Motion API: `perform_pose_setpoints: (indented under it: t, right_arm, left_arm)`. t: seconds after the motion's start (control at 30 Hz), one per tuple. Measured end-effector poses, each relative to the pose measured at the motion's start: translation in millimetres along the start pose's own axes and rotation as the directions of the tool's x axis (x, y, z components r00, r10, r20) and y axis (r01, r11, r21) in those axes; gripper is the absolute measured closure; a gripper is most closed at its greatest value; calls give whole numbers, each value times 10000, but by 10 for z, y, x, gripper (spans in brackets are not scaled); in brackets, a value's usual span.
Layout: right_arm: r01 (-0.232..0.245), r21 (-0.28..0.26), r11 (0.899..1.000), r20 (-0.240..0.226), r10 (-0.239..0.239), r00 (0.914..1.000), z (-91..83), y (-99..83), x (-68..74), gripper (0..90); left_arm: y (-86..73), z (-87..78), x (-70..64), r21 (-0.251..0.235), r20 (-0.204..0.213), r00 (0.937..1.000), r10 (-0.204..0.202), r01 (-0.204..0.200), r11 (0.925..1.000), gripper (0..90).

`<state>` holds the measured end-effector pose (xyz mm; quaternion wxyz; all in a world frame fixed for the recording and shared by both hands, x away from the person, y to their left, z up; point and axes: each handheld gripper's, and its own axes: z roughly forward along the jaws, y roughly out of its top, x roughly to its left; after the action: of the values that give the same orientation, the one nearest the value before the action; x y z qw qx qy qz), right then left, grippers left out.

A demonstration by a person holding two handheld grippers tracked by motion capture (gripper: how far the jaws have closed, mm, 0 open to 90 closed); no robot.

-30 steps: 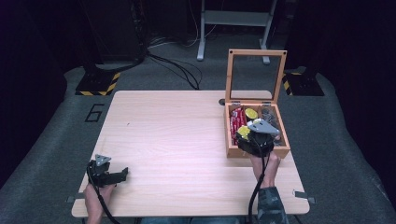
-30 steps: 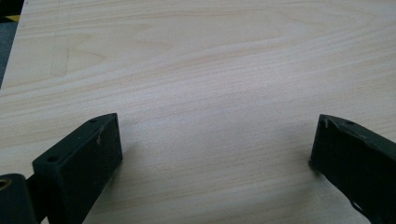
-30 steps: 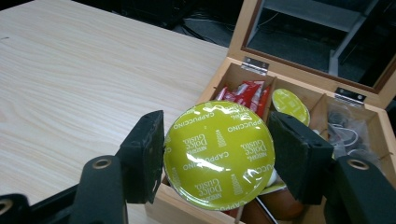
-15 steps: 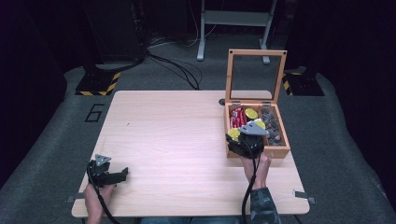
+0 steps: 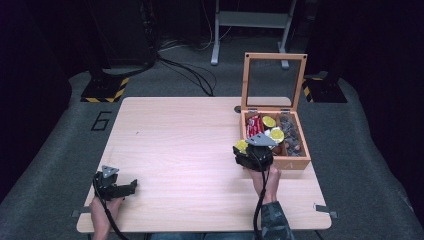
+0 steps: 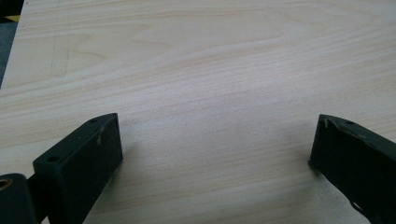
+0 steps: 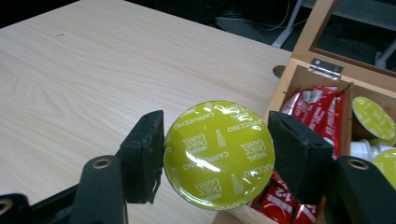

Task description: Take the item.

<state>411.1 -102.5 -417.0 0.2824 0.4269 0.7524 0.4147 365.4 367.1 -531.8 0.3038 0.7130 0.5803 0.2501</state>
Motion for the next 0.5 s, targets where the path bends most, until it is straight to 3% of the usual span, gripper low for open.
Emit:
perform_pose_setpoints:
  t: [0.5]
  right_arm:
    - [56, 107, 9999, -402, -51, 9992, 157, -32, 162, 376]
  left_arm:
    - [0, 0, 0, 0, -1, 10000, 1, -1, 10000, 20]
